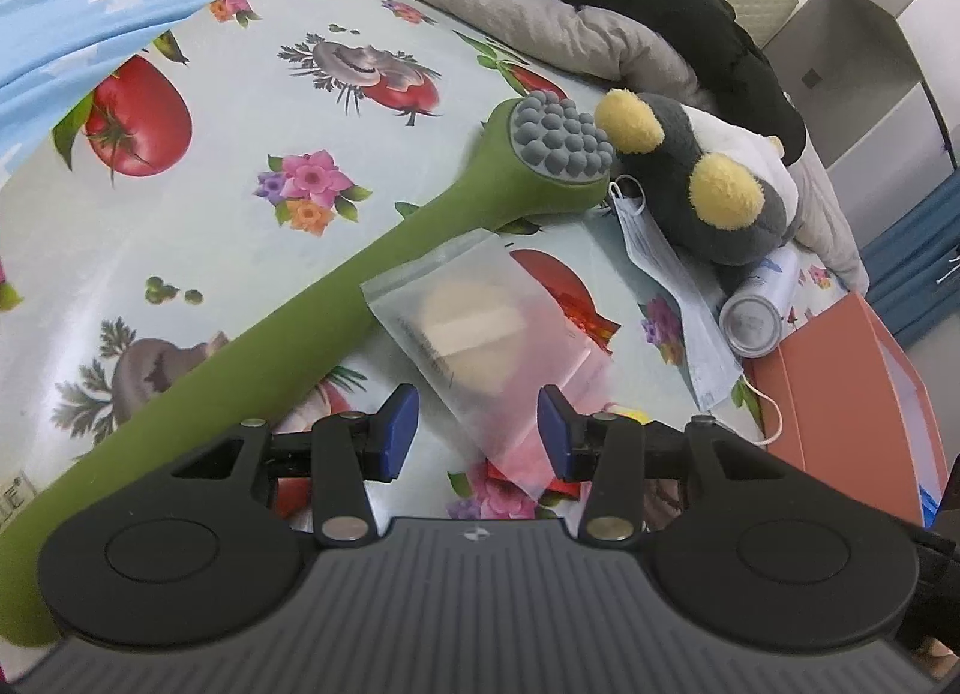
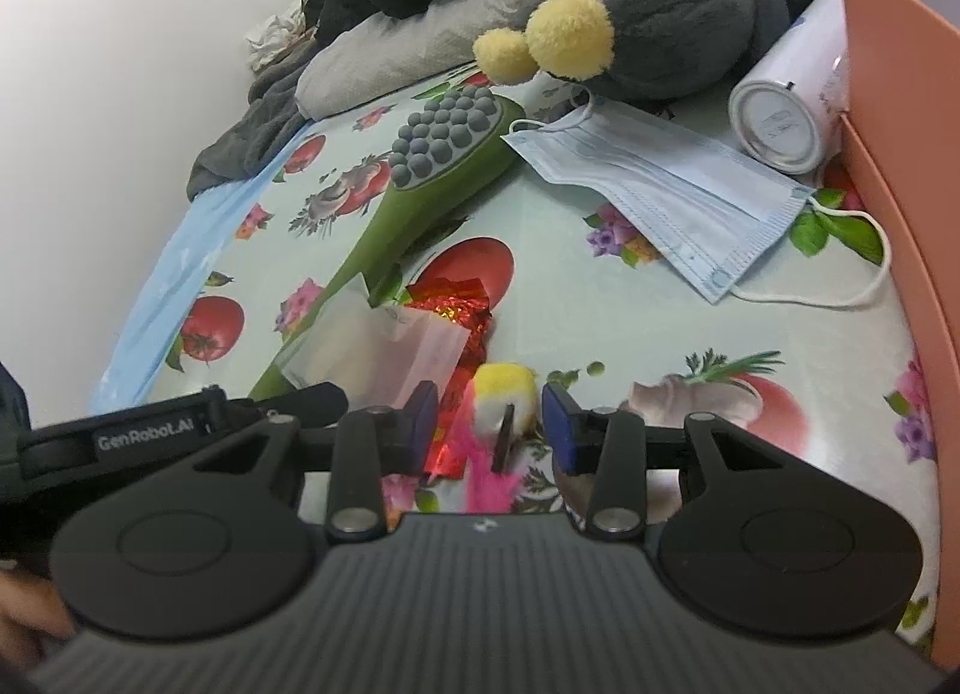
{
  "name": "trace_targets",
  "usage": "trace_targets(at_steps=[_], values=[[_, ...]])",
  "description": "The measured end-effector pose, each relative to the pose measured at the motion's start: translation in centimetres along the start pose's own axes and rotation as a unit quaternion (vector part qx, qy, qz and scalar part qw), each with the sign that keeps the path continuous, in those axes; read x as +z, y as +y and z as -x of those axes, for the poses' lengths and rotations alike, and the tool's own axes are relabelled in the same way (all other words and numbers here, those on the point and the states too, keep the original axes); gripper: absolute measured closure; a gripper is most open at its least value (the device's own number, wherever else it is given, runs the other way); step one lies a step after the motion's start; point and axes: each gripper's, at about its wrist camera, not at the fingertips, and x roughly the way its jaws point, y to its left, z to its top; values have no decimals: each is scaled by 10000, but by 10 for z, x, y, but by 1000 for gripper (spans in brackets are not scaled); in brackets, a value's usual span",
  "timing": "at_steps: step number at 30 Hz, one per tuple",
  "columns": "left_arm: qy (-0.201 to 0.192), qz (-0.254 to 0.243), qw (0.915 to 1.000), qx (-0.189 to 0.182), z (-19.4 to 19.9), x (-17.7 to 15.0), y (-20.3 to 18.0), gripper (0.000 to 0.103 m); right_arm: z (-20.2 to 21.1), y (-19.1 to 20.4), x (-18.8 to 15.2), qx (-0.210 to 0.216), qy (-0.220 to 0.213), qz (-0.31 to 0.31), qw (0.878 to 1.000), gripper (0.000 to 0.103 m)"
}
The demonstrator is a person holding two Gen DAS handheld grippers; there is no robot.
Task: Organize soft objects
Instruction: 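Grasp the yellow-pink feather toy with the right gripper while the left gripper grasps the clear sponge bag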
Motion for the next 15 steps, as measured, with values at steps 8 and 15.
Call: trace_targets(at_steps=[8,15], values=[[34,3,10000,-23,-13,1,1,73,-12,3,0,-35,186,66,9998,71],[-91,-282,9996,12,-8,-1,-9,99,7,4,2,-142,16,206,9997,72]])
